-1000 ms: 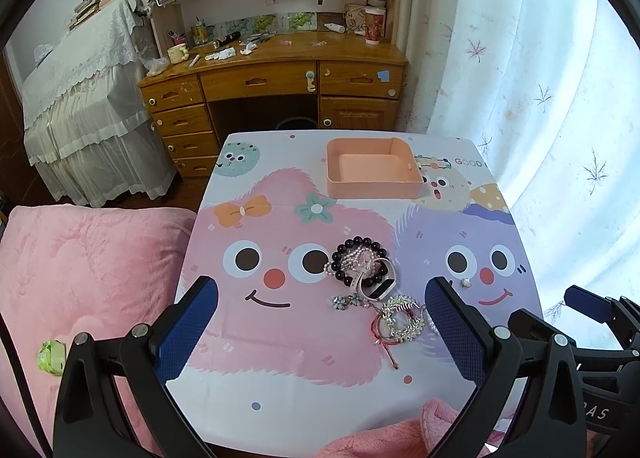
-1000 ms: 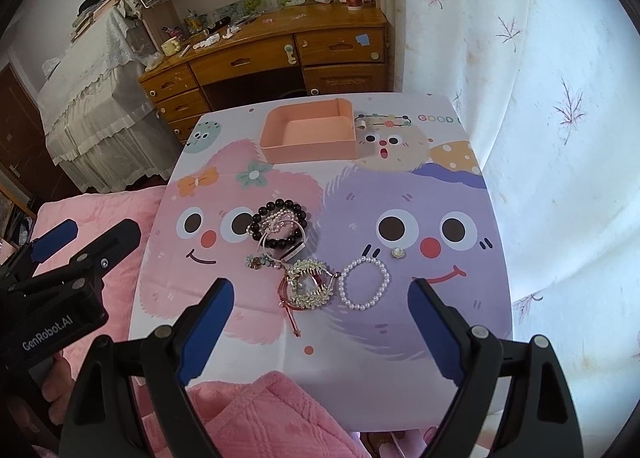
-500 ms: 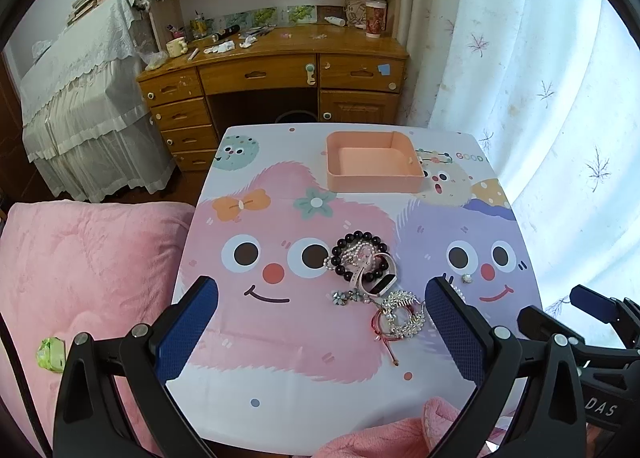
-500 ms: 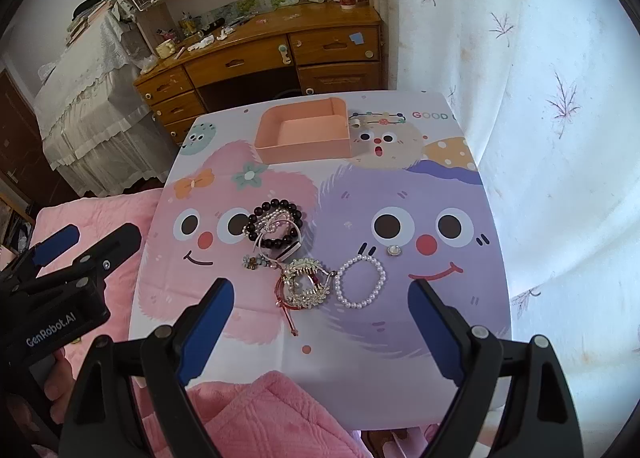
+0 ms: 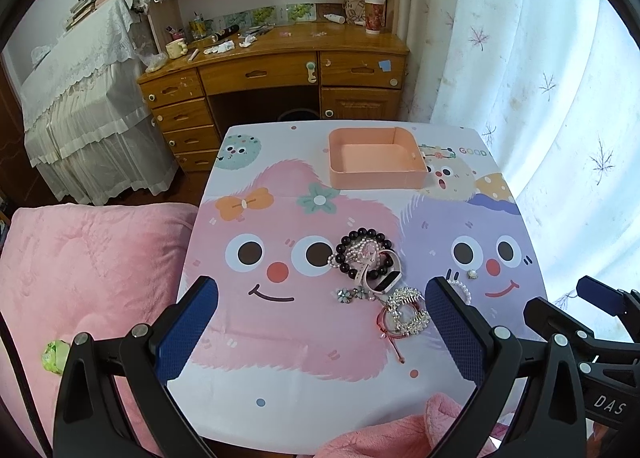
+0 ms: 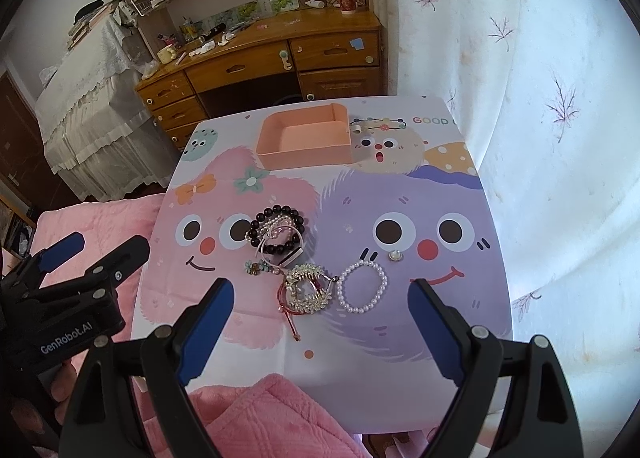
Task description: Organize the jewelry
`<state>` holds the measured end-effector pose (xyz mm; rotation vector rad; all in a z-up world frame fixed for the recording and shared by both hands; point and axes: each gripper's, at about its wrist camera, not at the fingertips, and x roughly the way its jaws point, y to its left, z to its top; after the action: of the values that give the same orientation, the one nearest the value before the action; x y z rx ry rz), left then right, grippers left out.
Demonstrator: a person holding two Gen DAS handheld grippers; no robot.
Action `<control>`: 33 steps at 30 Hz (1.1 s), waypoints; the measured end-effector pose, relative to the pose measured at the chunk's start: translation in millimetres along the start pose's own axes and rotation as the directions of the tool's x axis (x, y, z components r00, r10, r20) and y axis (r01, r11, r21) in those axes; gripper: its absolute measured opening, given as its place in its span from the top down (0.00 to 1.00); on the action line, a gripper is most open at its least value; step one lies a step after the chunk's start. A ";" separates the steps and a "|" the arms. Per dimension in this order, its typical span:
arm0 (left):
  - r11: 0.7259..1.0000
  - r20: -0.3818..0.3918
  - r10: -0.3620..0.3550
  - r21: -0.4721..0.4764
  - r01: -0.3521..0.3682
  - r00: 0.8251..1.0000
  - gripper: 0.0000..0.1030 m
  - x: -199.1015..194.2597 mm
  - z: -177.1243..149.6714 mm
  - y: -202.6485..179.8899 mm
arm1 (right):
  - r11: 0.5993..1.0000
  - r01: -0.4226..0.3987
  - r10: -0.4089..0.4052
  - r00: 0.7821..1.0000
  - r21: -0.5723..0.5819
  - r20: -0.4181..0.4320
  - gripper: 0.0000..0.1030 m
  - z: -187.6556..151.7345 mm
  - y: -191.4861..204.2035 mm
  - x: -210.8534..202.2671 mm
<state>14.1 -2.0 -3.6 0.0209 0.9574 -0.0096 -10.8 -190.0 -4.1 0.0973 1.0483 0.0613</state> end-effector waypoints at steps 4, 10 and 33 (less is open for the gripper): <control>1.000 0.008 0.003 0.003 -0.003 1.000 0.01 -0.4 3.6 -0.6 | 1.000 -0.003 0.003 1.000 -0.003 0.006 0.13 1.3 0.6 -0.5; 1.000 0.030 0.008 0.017 -0.008 1.000 0.01 -4.6 9.1 -5.1 | 1.000 -0.003 0.004 1.000 -0.013 0.025 0.13 3.8 2.5 -3.7; 0.998 0.025 -0.051 -0.032 0.052 0.998 0.01 -0.2 22.6 15.3 | 0.999 0.006 -0.008 0.997 0.034 0.073 0.13 6.6 -4.3 -12.9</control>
<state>32.7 12.8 9.8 -0.0342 0.9336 -0.0413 -11.5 -195.8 9.8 0.1259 0.9769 0.0336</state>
